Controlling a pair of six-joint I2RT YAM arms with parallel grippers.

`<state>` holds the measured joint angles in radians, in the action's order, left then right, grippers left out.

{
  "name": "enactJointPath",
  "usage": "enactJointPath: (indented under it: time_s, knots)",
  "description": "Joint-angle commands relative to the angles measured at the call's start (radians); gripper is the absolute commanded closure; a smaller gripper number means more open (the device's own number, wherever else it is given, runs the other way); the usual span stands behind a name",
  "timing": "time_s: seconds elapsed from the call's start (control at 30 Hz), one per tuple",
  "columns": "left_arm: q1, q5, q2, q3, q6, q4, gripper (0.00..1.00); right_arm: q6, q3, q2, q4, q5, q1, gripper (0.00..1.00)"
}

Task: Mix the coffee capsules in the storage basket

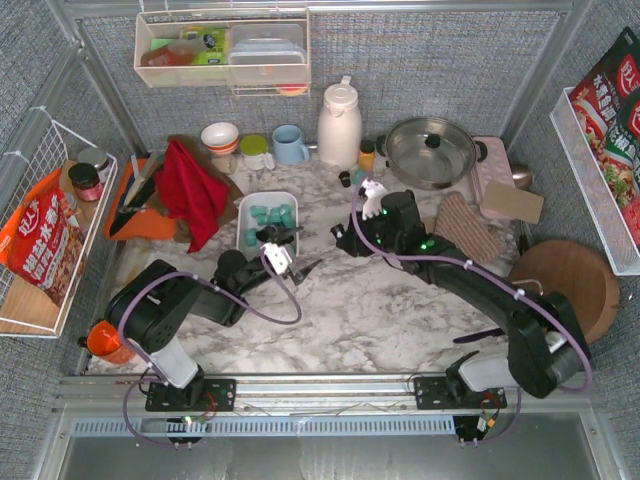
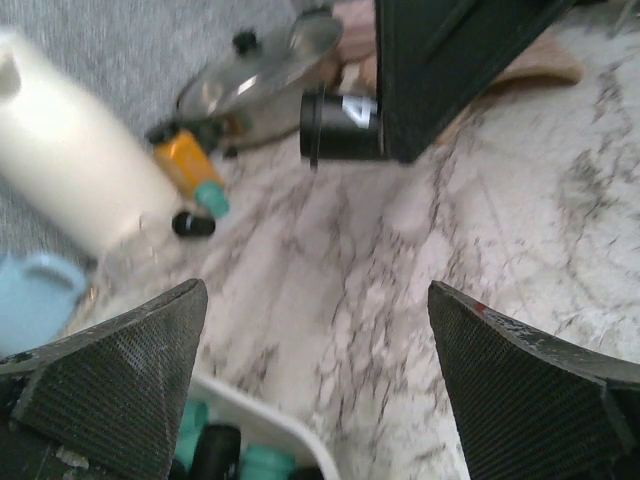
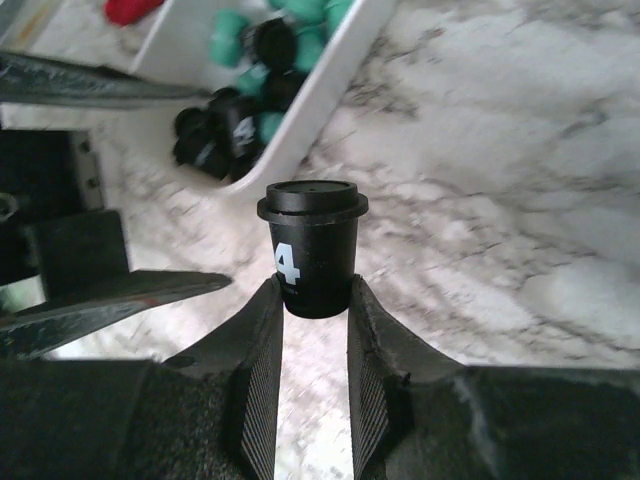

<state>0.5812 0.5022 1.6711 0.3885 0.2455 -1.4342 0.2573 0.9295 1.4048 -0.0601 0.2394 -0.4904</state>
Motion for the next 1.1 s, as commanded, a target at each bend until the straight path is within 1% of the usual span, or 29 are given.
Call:
enactJointPath:
  time_s: [0.0, 0.1, 0.17, 0.23, 0.4, 0.57, 0.83, 0.93, 1.07]
  knots:
    - [0.056, 0.069, 0.016, -0.001, 0.126, -0.241, 0.01, -0.002, -0.045, -0.097, -0.012, 0.133, -0.024, 0.88]
    - [0.074, 0.08, 0.006, -0.016, 0.151, -0.239, 0.01, -0.125, -0.052, -0.128, 0.06, 0.165, -0.032, 0.88]
    - [0.082, 0.09, -0.005, -0.027, 0.163, -0.238, 0.01, -0.132, -0.052, -0.123, 0.075, 0.165, -0.034, 0.88]
    - [0.094, 0.081, -0.017, -0.038, 0.177, -0.236, 0.01, -0.096, -0.04, -0.108, 0.06, 0.171, -0.038, 0.87]
    - [0.119, -0.016, -0.035, -0.043, 0.224, -0.224, 0.01, -0.033, -0.032, -0.095, 0.015, 0.206, -0.061, 0.83]
    - [0.143, -0.013, -0.004, -0.004, 0.229, -0.221, 0.01, 0.05, -0.074, -0.108, -0.079, 0.228, -0.07, 0.83]
    - [0.196, -0.108, 0.042, 0.028, 0.264, -0.236, 0.01, 0.098, -0.099, -0.11, -0.112, 0.23, -0.084, 0.82]
    - [0.211, -0.139, 0.043, 0.024, 0.284, -0.244, 0.01, 0.11, -0.102, -0.101, -0.117, 0.236, -0.086, 0.79]
    - [0.222, -0.142, 0.036, 0.018, 0.291, -0.244, 0.1, 0.128, -0.109, -0.091, -0.127, 0.237, -0.086, 0.74]
